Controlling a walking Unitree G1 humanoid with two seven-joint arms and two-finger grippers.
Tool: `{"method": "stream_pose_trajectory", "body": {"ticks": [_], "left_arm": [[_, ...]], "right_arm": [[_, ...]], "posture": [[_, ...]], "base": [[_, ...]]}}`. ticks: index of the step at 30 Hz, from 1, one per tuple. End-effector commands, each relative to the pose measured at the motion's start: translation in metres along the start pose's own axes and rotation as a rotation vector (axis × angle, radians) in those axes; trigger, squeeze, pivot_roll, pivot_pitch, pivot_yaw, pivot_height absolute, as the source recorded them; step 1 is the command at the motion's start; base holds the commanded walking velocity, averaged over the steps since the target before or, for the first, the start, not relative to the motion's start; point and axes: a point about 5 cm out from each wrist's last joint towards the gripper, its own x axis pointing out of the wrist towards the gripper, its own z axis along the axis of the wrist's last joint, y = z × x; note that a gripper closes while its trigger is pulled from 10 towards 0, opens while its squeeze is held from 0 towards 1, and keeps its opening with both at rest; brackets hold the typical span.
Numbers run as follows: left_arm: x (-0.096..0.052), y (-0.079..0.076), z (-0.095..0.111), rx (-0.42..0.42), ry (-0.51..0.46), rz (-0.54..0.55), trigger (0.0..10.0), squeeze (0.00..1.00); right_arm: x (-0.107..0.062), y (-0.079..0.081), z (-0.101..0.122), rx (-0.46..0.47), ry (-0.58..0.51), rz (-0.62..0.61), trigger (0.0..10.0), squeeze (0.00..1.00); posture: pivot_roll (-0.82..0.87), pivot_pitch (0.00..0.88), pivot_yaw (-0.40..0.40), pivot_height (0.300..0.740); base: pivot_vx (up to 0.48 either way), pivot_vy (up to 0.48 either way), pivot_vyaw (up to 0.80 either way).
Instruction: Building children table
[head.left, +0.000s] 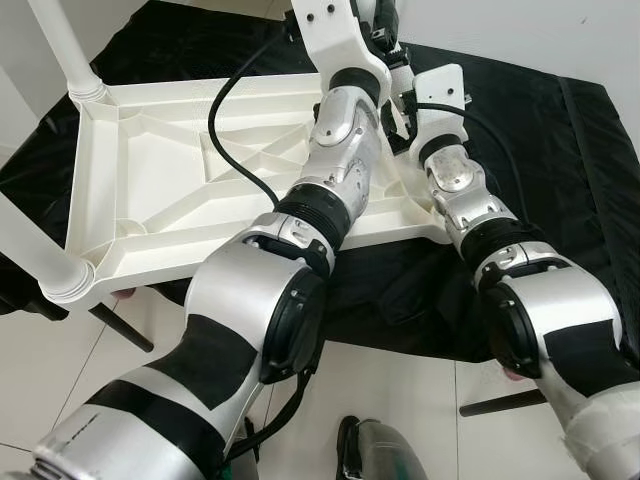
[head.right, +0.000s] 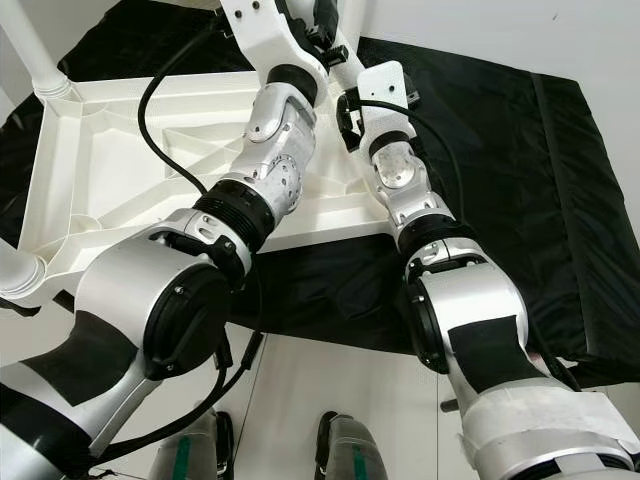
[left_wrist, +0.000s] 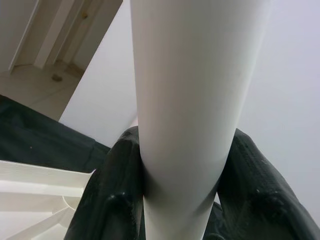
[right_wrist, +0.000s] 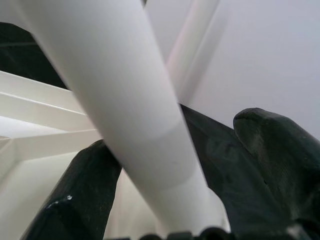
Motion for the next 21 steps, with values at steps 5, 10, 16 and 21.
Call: {"method": "stream_pose_trajectory", "body": {"ticks": [5, 10, 16, 21], "left_arm": [[-0.002, -0.0255, 0.0002, -0.022, 0.0, -0.334, 10.0, 0.0], [-0.0026, -0.0272, -0.0005, -0.052, -0.001, -0.347, 10.0, 0.0], [-0.0035, -0.0291, -0.0011, -0.063, -0.006, -0.35, 10.0, 0.0], [-0.0038, -0.0298, -0.0014, -0.066, -0.006, -0.353, 10.0, 0.0]], "right_arm": [[0.0019, -0.0027, -0.0007, -0.037, 0.024, 0.015, 10.0, 0.0], [0.0015, 0.0012, -0.0024, -0.023, 0.039, 0.05, 0.0, 0.0], [0.0011, 0.0032, -0.0034, -0.013, 0.047, 0.06, 0.0, 0.0], [0.001, 0.0032, -0.0037, -0.009, 0.05, 0.058, 0.0, 0.0]], "posture": [[0.06, 0.068, -0.047, 0.74], [0.06, 0.064, -0.05, 0.74], [0.06, 0.064, -0.055, 0.74], [0.06, 0.064, -0.054, 0.74]], "base": [[0.0, 0.0, 0.0], [0.0, 0.0, 0.0], [0.0, 0.0, 0.0], [0.0, 0.0, 0.0]]}}
